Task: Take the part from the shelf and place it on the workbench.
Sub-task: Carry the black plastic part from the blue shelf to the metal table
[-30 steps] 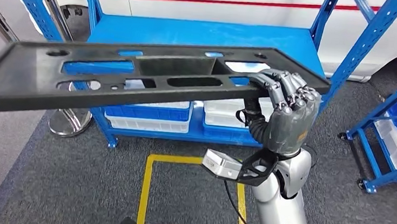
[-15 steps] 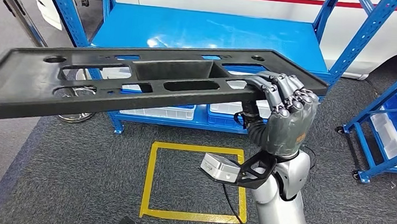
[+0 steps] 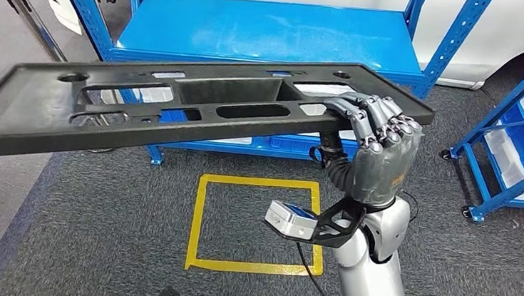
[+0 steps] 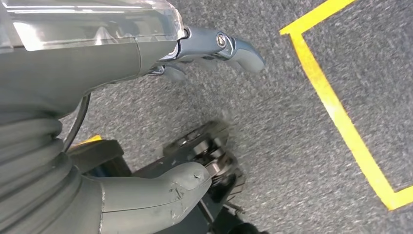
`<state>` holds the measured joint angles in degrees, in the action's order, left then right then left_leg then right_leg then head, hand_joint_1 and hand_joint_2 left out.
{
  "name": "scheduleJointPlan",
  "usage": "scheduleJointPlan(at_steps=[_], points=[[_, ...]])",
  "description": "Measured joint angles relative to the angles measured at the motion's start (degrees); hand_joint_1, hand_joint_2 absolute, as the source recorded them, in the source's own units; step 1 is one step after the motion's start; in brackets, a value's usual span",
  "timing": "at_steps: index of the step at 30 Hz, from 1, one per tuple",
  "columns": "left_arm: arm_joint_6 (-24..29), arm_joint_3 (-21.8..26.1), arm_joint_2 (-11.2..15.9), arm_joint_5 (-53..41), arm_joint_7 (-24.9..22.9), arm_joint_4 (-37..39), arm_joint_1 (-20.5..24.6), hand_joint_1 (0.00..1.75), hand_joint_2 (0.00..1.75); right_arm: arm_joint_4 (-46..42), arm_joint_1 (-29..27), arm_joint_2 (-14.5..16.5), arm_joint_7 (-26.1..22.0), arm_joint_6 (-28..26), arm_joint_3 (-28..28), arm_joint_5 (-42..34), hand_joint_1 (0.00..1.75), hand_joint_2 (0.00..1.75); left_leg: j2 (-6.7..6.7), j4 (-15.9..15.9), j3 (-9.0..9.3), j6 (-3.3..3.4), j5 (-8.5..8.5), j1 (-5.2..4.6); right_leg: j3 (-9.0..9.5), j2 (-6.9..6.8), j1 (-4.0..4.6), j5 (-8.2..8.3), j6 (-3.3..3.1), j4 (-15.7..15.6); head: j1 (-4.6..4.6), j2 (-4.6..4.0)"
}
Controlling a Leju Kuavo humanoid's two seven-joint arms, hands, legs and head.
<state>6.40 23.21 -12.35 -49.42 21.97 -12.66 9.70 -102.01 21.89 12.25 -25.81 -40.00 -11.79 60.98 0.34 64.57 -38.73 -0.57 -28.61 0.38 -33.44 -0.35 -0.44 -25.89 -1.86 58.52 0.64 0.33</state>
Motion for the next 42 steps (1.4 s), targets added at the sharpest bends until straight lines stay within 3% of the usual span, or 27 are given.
scheduleJointPlan(at_steps=[2,3,4,6,8,10,12,13,14,16,17,18,20,21,22,24,25,27,28,30,32,33,35,37,39,40,42], points=[[0.0,0.0,0.01,0.01,0.0,0.0,-0.03,0.0,1.75,0.02,-0.01,0.02,0.0,0.0,-0.02,0.01,1.75,1.75,0.01,7.24,-1.75,-0.4,-4.22,0.12,-1.23,-0.12,0.08,0.85,-0.32,0.2,0.0,0.0],[0.0,0.0,0.01,0.0,-0.01,0.0,-0.04,0.0,1.75,0.04,-0.02,0.02,0.0,0.0,-0.03,0.04,1.75,1.75,0.01,9.35,-1.8,-0.53,-4.73,0.17,-1.92,-0.16,0.11,1.28,-0.32,0.37,-0.01,0.0],[0.0,0.0,0.01,-0.01,-0.01,0.0,-0.05,0.0,1.75,0.06,-0.02,0.02,0.0,0.0,-0.03,0.08,1.75,1.75,0.01,9.43,-0.9,-0.57,-4.02,0.21,-2.62,-0.18,0.1,1.69,-0.27,0.57,-0.01,0.0],[0.01,0.0,0.01,-0.03,-0.02,0.0,-0.01,0.0,1.75,0.09,0.0,0.04,-0.05,0.0,-0.03,0.15,1.75,1.75,-0.02,3.99,3.61,-0.41,-1.1,0.24,-3.94,-0.14,0.08,2.5,-0.05,1.05,0.0,0.0],[0.05,0.0,0.01,-0.05,-0.02,0.0,0.14,0.0,1.75,0.09,0.04,0.19,-0.28,0.0,-0.03,0.25,1.75,1.75,-0.15,-3.41,8.51,0.01,-0.29,0.04,-4.84,-0.07,0.15,3.35,0.44,1.33,0.01,0.0],[0.13,0.01,0.01,-0.05,-0.01,0.0,0.25,0.0,1.75,0.09,0.12,0.39,-0.54,-0.01,-0.04,0.41,1.75,1.75,-0.32,-6.57,10.05,0.5,-0.59,-0.28,-5.17,-0.07,0.12,4.37,1.1,1.14,0.01,0.0],[0.17,0.03,0.01,-0.03,0.01,0.0,0.28,0.0,1.75,0.09,0.17,0.5,-0.62,-0.01,-0.04,0.55,1.75,1.75,-0.2,-7.1,9.35,1.2,0.55,-0.28,-5.35,-0.01,0.04,5.08,1.79,0.83,-0.01,0.0],[0.17,0.04,-0.01,-0.01,0.0,0.0,0.34,0.0,1.75,0.09,0.2,0.52,-0.63,-0.02,-0.04,0.6,1.75,1.75,-0.06,-7.41,8.93,1.64,1.27,-0.18,-5.69,0.1,0.05,4.23,2.09,1.27,-0.03,0.0],[0.17,0.05,-0.03,0.0,0.0,0.0,0.43,0.0,1.75,0.09,0.22,0.52,-0.63,-0.02,-0.04,0.66,1.75,1.75,0.1,-7.69,8.32,2.11,2.12,-0.07,-6.2,0.21,0.05,2.24,2.32,2.63,-0.04,0.0],[0.16,0.07,-0.05,0.01,0.0,0.0,0.57,0.0,1.75,0.09,0.25,0.52,-0.63,-0.02,-0.04,0.72,1.75,1.75,0.26,-7.82,6.67,2.73,3.7,-0.11,-7.6,0.32,-0.05,-3.99,2.6,8.53,-0.06,0.0],[0.15,0.07,-0.05,0.01,0.0,0.0,0.59,0.0,1.75,0.09,0.23,0.51,-0.63,-0.02,-0.04,0.73,1.75,1.75,0.29,-7.73,5.67,2.85,4.45,-0.21,-8.15,0.33,-0.14,-6.3,2.71,12.12,-0.05,0.0],[0.14,0.08,-0.04,0.01,0.0,0.0,0.58,0.0,1.75,0.09,0.2,0.51,-0.63,-0.02,-0.04,0.74,1.75,1.75,0.33,-7.62,4.6,2.84,5.2,-0.3,-8.3,0.32,-0.24,-7.16,2.82,15.07,-0.06,0.0],[0.08,0.1,-0.04,0.01,0.0,0.0,0.57,0.0,1.75,0.09,0.16,0.5,-0.64,-0.02,-0.04,0.73,1.75,1.75,0.37,-7.2,2.33,2.64,6.66,-0.37,-6.41,0.31,-0.46,-4.76,2.93,16.35,-0.05,0.0],[0.04,0.11,-0.04,0.01,0.0,0.0,0.57,0.0,1.75,0.09,0.16,0.5,-0.64,-0.02,-0.04,0.73,1.75,1.75,0.37,-6.91,1.23,2.5,7.34,-0.38,-4.1,0.3,-0.57,-3.1,2.93,14.34,-0.05,0.0],[0.0,0.13,-0.04,0.01,0.0,0.0,0.58,0.0,1.75,0.09,0.19,0.5,-0.65,-0.02,-0.04,0.71,1.75,1.75,0.33,-6.59,0.23,2.27,7.95,-0.41,-1.19,0.3,-0.62,-2.74,2.88,10.8,-0.05,0.0],[-0.02,0.14,-0.03,0.02,0.01,0.0,0.56,0.0,1.75,0.08,0.27,0.56,-0.71,-0.03,-0.04,0.66,1.75,1.75,0.25,-6.18,-0.98,1.73,9.11,-0.45,3.58,0.39,-0.36,-4.44,2.51,3.55,-0.03,0.0],[-0.02,0.15,-0.03,0.03,0.03,0.0,0.55,0.0,1.75,0.07,0.33,0.58,-0.74,-0.02,-0.04,0.61,1.75,1.75,0.23,-6.25,-1.24,1.37,9.76,-0.41,4.53,0.43,-0.07,-5.36,2.2,1.49,-0.02,0.0],[-0.04,0.2,-0.03,0.05,0.06,0.0,0.43,0.0,1.75,0.08,0.44,0.63,-0.76,-0.01,-0.04,0.46,1.75,1.75,0.17,-6.7,-1.52,0.62,10.89,-0.13,4.04,0.31,0.22,-4.51,1.3,0.69,-0.05,0.0],[-0.06,0.23,-0.04,0.08,0.05,0.0,0.34,0.0,1.75,0.11,0.54,0.66,-0.75,-0.01,-0.04,0.39,1.75,1.75,0.11,-6.36,-1.92,0.28,10.17,0.02,3.4,0.22,0.21,-3.7,0.76,0.59,-0.04,0.0],[-0.11,0.28,-0.05,0.15,0.02,0.0,0.19,0.0,1.75,0.2,0.74,0.73,-0.63,0.01,-0.04,0.23,1.75,1.75,0.0,-2.87,-3.27,-0.21,5.14,0.25,1.71,0.02,0.04,-1.89,-0.18,0.41,-0.02,0.0],[-0.12,0.33,-0.05,0.34,0.0,0.0,0.22,0.0,1.75,0.38,1.01,0.78,-0.4,0.02,-0.06,0.11,1.75,1.75,0.0,4.14,-4.52,-0.48,-1.08,0.29,-0.32,-0.03,0.15,-0.13,-0.55,0.45,-0.01,0.0],[-0.09,0.39,-0.04,0.5,0.0,0.0,0.27,0.0,1.75,0.64,1.21,0.78,-0.2,0.04,-0.15,0.07,1.75,1.75,-0.02,7.49,-4.58,-0.54,-2.32,0.29,-1.47,-0.05,0.21,0.79,-0.54,0.5,0.0,0.0],[-0.03,0.66,-0.04,0.79,0.01,0.0,0.3,0.0,1.75,1.46,1.72,0.78,0.37,0.09,-0.62,0.02,1.75,1.75,-0.06,10.18,-2.77,-0.41,-0.64,0.26,-3.91,-0.06,0.28,2.64,-0.42,0.66,0.0,0.0],[0.0,1.0,-0.04,0.91,0.04,-0.01,0.41,0.0,1.75,2.26,2.22,0.8,0.76,0.11,-1.22,0.04,1.75,1.75,-0.09,5.68,2.57,-0.03,1.58,0.18,-6.02,-0.02,0.25,4.32,-0.15,0.84,0.01,0.0],[0.01,1.2,-0.03,0.95,0.11,-0.05,0.7,0.0,1.75,2.68,2.65,0.87,0.84,0.11,-1.58,0.09,1.75,1.75,-0.09,-2.88,9.2,0.38,-0.3,-0.11,-7.16,-0.12,0.25,5.76,0.42,0.89,0.01,0.0],[0.02,1.26,-0.03,0.95,0.15,-0.07,0.82,0.0,1.75,2.85,2.87,0.93,0.85,0.11,-1.73,0.11,1.75,1.75,-0.1,-5.93,11.15,0.6,-1.46,-0.28,-7.32,-0.24,0.19,6.44,0.75,0.75,0.01,0.0],[0.02,1.33,-0.04,0.95,0.16,-0.08,0.81,0.0,1.75,3.2,3.25,1.06,0.87,0.11,-1.96,0.14,1.75,1.75,-0.06,-7.92,11.57,1.21,-1.34,-0.49,-7.4,-0.42,0.07,7.81,1.5,0.16,-0.01,0.0]])
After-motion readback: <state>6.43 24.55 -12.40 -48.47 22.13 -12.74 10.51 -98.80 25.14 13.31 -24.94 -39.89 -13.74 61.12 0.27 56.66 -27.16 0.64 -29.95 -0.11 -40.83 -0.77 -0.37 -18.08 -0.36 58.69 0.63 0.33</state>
